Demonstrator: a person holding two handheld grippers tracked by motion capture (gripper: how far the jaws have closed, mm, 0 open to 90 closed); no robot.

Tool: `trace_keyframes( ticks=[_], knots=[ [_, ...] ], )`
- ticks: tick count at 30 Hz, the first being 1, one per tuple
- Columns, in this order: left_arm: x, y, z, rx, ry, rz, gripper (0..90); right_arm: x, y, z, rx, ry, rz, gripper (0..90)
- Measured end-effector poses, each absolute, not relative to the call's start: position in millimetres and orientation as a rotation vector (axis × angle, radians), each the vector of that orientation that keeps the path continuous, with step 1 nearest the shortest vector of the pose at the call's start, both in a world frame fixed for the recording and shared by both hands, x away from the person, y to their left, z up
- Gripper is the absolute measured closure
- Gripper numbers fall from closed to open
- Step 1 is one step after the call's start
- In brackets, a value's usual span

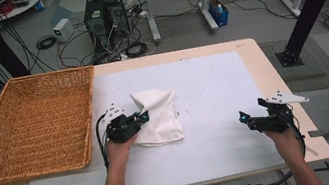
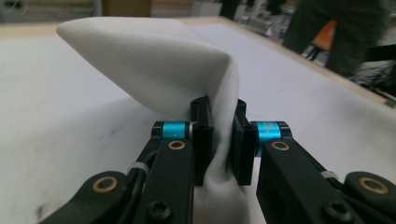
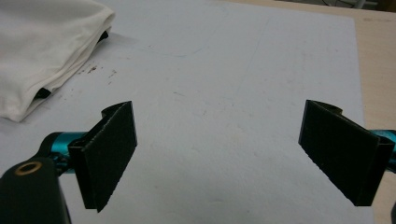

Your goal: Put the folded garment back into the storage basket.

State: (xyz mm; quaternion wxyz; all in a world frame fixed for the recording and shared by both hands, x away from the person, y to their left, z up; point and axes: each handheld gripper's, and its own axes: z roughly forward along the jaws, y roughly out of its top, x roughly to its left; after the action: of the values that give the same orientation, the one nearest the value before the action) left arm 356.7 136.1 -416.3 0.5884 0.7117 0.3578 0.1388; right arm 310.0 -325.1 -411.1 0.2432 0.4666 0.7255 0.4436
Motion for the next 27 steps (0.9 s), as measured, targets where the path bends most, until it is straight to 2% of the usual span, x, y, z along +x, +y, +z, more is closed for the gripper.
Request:
trace_keyframes(
  ticks=[6,12,19,27],
  knots=[
    [352,129,-381,1.63,0.649,0.324,81.9,311,-325,-411,1.283,1.976,1.222,11.0],
    [348,136,-351,1.557,0.555,0.312,81.9,310,-328,-411,1.287,1.972,1.225,11.0],
    [344,160,-316,1.454,0.498,0.339,82.1,308,-330,-408,1.295,1.96,1.226,11.0],
    [338,200,-273,1.419,0.442,0.41,82.1,310,-328,-405,1.292,1.958,1.231,11.0]
  ],
)
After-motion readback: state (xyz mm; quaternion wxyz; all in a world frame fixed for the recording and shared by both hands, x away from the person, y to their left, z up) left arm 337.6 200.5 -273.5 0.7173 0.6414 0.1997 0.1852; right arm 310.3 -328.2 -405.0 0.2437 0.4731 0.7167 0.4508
